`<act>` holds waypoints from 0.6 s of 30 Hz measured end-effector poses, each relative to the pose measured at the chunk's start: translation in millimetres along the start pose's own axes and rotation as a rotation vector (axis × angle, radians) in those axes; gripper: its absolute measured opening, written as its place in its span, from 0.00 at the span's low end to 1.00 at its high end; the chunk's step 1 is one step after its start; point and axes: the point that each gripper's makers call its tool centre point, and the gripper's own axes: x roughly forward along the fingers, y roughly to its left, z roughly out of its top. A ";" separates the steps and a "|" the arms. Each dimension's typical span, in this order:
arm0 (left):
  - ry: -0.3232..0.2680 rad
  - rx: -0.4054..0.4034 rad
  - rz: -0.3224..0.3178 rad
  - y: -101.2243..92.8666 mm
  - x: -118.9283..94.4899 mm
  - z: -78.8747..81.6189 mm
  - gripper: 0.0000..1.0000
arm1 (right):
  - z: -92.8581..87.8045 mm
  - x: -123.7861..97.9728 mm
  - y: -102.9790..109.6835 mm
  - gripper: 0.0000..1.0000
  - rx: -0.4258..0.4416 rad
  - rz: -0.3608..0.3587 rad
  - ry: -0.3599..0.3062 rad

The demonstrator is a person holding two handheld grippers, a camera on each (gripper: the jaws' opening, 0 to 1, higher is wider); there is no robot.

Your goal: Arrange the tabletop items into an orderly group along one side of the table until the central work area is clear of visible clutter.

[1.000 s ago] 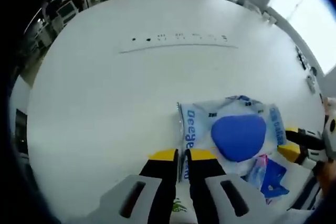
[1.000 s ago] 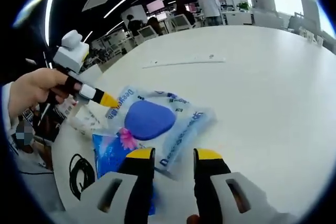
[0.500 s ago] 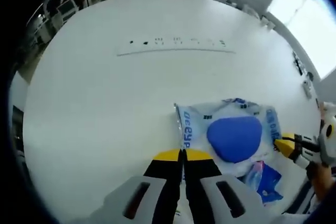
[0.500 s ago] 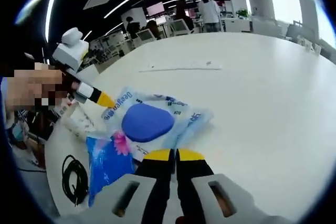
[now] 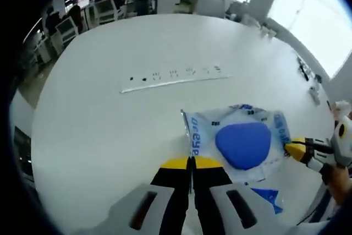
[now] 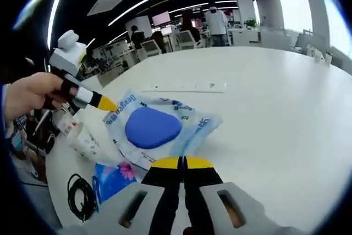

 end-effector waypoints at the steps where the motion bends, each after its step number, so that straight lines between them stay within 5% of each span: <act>1: -0.009 0.002 -0.004 -3.2 -2.6 4.0 0.00 | 1.8 -3.0 -0.8 0.00 -0.003 -0.004 -0.002; 18: -0.060 0.029 -0.044 -33.9 -47.4 23.4 0.00 | 31.4 -52.6 -15.5 0.00 0.007 -0.050 -0.067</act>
